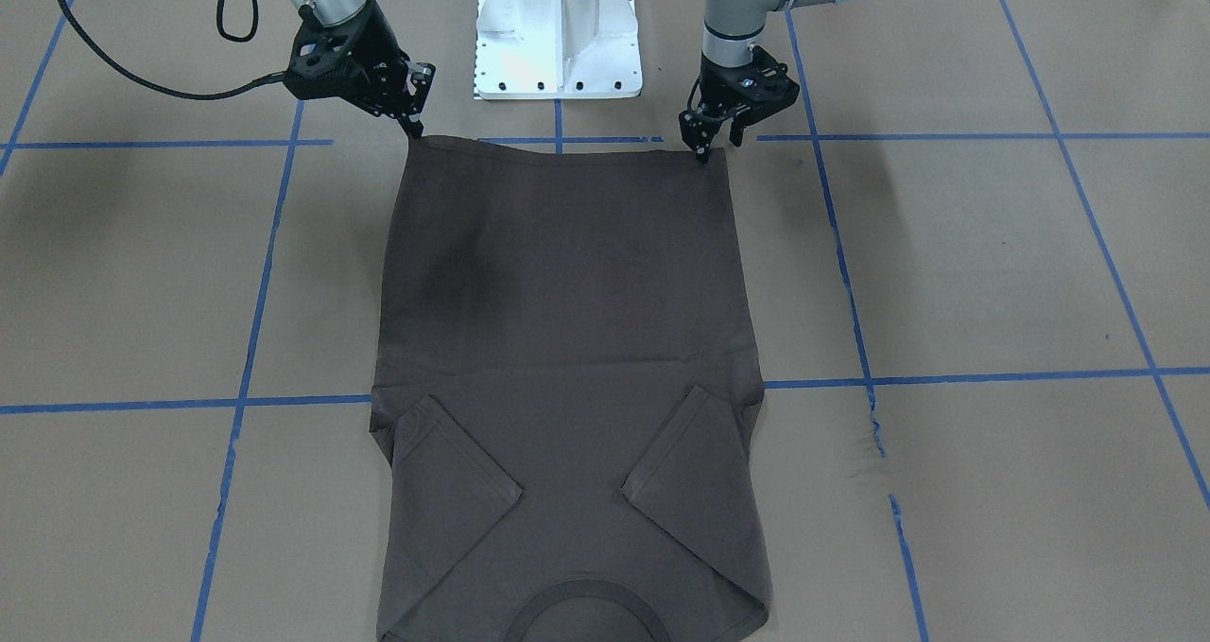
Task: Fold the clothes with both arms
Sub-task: 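Grasp both hem corners nearest the robot with the left and right grippers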
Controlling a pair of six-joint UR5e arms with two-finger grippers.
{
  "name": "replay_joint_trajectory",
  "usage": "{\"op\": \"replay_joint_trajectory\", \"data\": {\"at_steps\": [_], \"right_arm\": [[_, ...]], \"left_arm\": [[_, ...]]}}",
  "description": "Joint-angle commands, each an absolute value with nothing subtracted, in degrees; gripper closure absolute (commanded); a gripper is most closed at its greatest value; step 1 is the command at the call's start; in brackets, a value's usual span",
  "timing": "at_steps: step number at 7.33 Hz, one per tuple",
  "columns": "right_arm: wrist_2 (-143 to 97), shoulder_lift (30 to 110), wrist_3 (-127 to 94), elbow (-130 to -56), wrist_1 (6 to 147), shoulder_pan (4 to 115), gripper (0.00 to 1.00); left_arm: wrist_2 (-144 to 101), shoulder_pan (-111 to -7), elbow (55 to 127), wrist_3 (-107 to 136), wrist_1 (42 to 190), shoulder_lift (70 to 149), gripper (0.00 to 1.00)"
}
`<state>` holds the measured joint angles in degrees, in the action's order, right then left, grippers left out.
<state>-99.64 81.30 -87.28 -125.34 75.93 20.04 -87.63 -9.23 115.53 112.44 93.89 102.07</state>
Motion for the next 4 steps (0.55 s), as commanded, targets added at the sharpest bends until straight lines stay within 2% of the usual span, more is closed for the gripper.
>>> {"op": "replay_joint_trajectory", "data": {"at_steps": [1,2,3,4], "right_arm": [[-99.7,81.3,-87.3,-125.7,75.9,20.3,1.0],[-99.7,81.4,-87.3,-125.7,75.9,20.4,1.0],[-99.7,81.4,-87.3,-125.7,75.9,20.5,1.0],[-99.7,81.5,-87.3,-125.7,75.9,20.4,1.0]], "left_arm": [[-87.7,-9.3,115.6,112.7,93.9,102.2,0.74],[-87.8,-9.4,115.6,112.7,93.9,102.3,0.96],[-87.8,-9.5,115.9,112.7,93.9,102.3,1.0],[-87.8,-9.6,116.1,112.6,93.9,102.5,1.0]]}}
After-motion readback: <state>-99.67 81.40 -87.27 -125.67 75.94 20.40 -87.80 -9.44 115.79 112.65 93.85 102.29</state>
